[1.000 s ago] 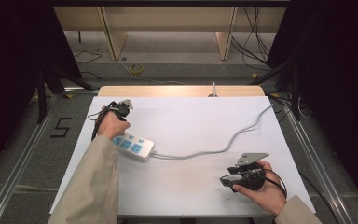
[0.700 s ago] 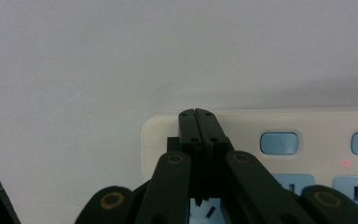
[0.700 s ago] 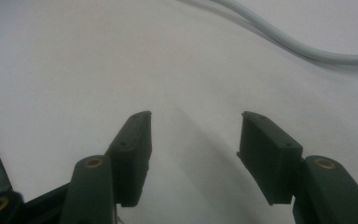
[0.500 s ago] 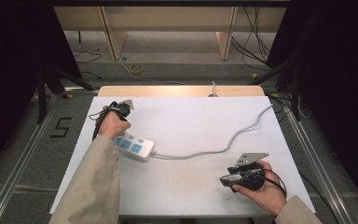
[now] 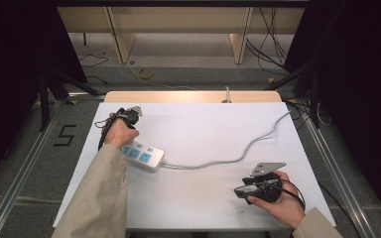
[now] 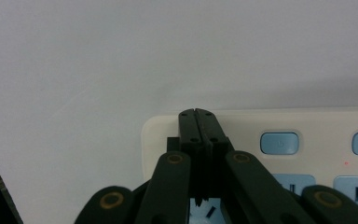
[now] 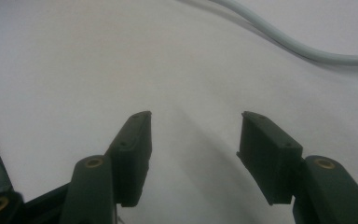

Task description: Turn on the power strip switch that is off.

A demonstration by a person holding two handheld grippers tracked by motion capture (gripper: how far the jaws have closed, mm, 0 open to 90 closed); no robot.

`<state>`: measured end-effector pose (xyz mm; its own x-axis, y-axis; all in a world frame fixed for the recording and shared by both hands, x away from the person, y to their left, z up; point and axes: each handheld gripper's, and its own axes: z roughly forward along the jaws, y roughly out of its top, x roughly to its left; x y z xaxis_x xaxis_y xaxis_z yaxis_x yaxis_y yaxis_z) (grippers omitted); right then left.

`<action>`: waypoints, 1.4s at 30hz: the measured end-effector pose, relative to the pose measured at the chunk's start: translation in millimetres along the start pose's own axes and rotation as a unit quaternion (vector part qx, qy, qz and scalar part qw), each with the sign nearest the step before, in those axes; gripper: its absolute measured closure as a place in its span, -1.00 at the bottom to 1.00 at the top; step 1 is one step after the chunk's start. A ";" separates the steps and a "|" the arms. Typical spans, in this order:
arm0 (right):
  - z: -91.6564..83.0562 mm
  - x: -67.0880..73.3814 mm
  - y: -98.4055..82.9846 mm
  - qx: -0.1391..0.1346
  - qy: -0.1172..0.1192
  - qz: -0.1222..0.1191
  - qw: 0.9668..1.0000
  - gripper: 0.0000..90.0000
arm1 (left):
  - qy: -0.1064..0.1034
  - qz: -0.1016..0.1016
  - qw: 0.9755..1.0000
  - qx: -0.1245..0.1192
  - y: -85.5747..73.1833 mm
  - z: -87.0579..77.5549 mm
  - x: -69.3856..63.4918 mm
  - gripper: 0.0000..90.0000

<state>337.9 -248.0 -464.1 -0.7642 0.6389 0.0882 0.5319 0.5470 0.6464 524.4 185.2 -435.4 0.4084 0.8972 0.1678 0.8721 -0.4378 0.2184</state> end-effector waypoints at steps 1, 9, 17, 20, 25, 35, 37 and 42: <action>0.1 0.1 0.0 0.000 0.000 0.000 1.000 -0.01 | 0.001 0.001 1.000 0.000 0.1 0.0 -0.3 1.00; 0.3 -0.4 0.0 0.000 0.000 -0.001 1.000 -0.01 | -0.001 0.003 1.000 -0.006 -1.6 -0.3 0.2 1.00; 0.1 0.2 0.2 -0.001 0.000 -0.001 1.000 -0.01 | -0.005 0.001 1.000 -0.016 -4.2 -0.4 1.6 0.99; 0.4 0.2 0.2 -0.001 0.000 -0.001 1.000 -0.01 | -0.009 -0.003 1.000 -0.020 -5.3 -0.4 2.2 0.99; 0.2 0.4 0.5 -0.001 0.000 -0.001 1.000 -0.01 | -0.009 0.000 1.000 -0.025 -6.8 -0.6 2.8 0.99; 0.5 0.4 0.6 -0.001 -0.001 -0.001 1.000 -0.01 | -0.020 -0.004 0.999 -0.041 -10.9 -2.8 5.9 0.85; 0.6 0.3 0.6 0.000 0.000 -0.001 1.000 -0.01 | -0.020 -0.008 0.998 -0.053 -11.7 -4.0 6.2 0.84; 1.0 0.3 0.7 0.000 -0.001 -0.004 1.000 -0.01 | -0.018 -0.012 0.998 -0.061 -13.3 -7.4 7.6 0.79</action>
<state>338.4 -246.9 -464.3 -0.7676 0.6356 0.0827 0.5264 0.5515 0.6471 513.9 197.4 -430.0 0.4000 0.9077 0.1269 0.8434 -0.4187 0.3367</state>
